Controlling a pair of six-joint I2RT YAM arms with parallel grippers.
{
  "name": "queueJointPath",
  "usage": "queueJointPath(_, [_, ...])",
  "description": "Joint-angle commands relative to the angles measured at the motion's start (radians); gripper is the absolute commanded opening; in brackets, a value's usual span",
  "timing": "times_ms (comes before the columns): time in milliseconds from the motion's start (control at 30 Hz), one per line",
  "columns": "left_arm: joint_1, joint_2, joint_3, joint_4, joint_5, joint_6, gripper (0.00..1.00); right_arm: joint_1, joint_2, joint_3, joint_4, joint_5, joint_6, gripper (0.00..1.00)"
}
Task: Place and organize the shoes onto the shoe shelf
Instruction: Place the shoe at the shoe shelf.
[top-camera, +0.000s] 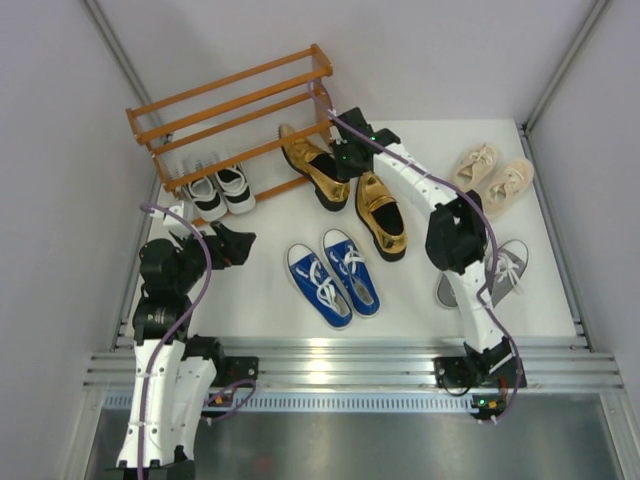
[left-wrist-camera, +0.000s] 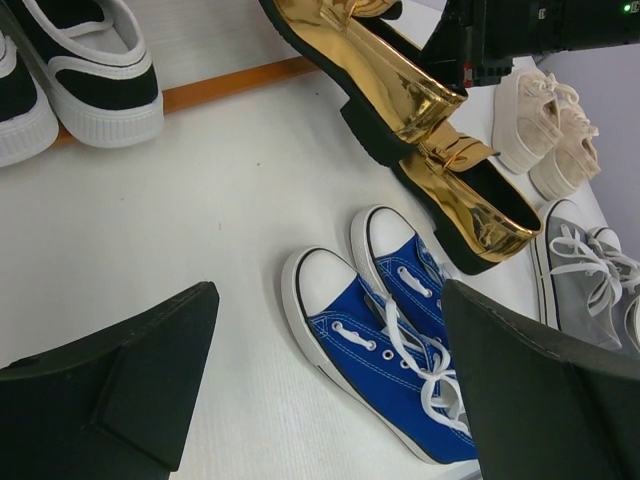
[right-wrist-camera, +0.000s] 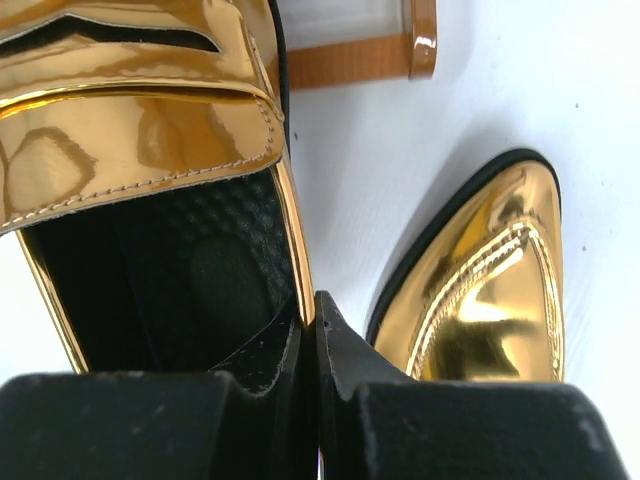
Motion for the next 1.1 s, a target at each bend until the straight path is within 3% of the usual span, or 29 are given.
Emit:
queueJointPath(0, [0.002,-0.009,0.021,0.027,-0.017,0.017,0.98,0.025,0.004,0.095,0.181,0.036,0.061,0.0])
queueJointPath(467, [0.002,-0.009,0.018,0.027,-0.02,0.015,0.98,0.031,0.085,0.11,0.334,0.162,0.121,0.0])
queueJointPath(1067, [0.004,-0.003,0.016,0.027,-0.02,0.015,0.98,0.048,0.142,0.159,0.434,0.231,0.05,0.0])
